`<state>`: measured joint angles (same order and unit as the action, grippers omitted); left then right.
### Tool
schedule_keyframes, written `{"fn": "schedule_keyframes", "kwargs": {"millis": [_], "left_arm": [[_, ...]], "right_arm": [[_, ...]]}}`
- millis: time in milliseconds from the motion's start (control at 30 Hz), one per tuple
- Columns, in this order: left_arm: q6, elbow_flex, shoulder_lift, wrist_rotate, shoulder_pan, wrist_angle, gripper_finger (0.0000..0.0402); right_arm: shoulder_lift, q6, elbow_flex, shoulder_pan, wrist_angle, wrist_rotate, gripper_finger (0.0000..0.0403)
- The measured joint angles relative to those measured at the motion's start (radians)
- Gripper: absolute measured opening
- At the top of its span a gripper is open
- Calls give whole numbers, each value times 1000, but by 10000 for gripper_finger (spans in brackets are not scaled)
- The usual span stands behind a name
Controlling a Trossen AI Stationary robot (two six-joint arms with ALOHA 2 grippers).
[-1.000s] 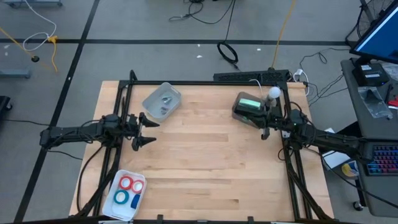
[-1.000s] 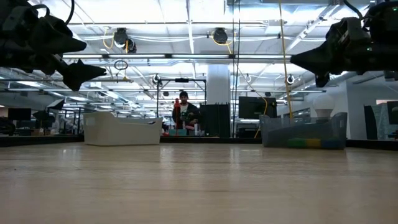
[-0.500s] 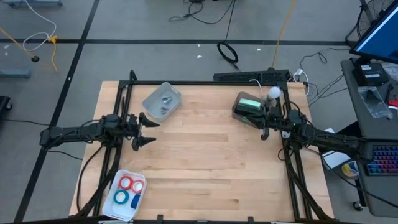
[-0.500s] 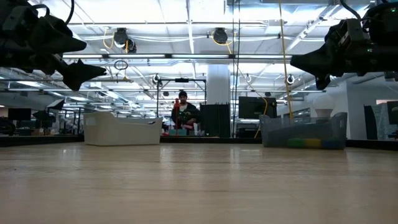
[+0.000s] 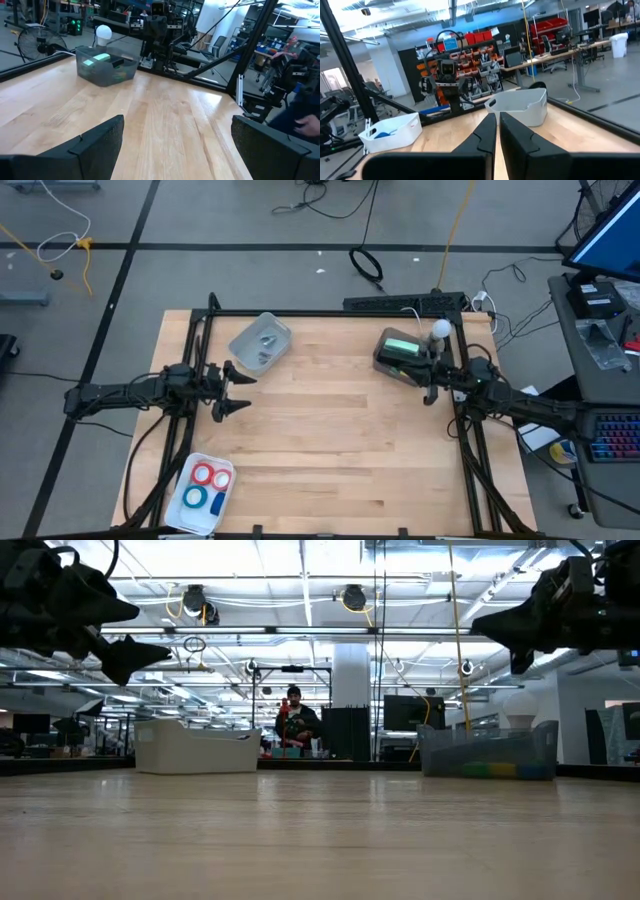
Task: Pick and place Stapler, Stapler remover, tape
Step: Return to Home Position
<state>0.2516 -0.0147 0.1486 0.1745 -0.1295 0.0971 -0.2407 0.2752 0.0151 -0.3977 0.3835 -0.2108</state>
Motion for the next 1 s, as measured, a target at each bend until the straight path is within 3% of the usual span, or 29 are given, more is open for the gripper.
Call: {"fn": "schedule_keyframes", "kwargs": {"millis": [300, 1000], "left_arm": [[-1, 0, 0, 0, 0, 5, 365], [-2, 0, 0, 0, 0, 4, 365]], "right_arm": [[69, 0, 0, 0, 2, 0, 14], [70, 0, 0, 0, 0, 0, 15]]}}
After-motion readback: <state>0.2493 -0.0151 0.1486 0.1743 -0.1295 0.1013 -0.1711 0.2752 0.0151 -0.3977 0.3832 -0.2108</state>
